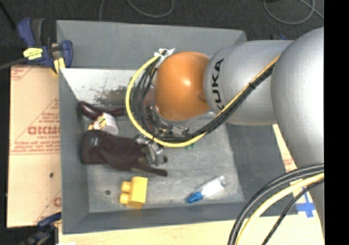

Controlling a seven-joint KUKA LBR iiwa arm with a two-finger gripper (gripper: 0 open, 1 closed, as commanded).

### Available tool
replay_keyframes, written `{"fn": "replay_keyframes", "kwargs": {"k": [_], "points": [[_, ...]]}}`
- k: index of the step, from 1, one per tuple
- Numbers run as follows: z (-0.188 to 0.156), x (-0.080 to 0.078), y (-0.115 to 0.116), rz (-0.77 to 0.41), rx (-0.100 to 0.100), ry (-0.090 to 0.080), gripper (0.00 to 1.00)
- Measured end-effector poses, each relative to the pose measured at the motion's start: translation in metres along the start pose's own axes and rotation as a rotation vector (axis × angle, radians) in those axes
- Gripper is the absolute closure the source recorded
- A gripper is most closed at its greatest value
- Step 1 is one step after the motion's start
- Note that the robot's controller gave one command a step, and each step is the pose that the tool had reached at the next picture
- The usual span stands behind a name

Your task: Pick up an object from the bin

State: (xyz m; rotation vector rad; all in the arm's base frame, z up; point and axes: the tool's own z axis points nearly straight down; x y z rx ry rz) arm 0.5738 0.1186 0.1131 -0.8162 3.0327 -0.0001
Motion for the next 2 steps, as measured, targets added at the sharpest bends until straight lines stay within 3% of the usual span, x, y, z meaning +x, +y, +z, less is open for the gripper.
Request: {"fn": "replay_keyframes", "kwargs": {"k": [1, 2], "points": [[-0.061, -0.002, -0.004, 0.006, 0.002, -0.005, 1.00], [-0.121, 0.008, -0.006, 0.007, 0.001, -0.001, 1.00]]}}
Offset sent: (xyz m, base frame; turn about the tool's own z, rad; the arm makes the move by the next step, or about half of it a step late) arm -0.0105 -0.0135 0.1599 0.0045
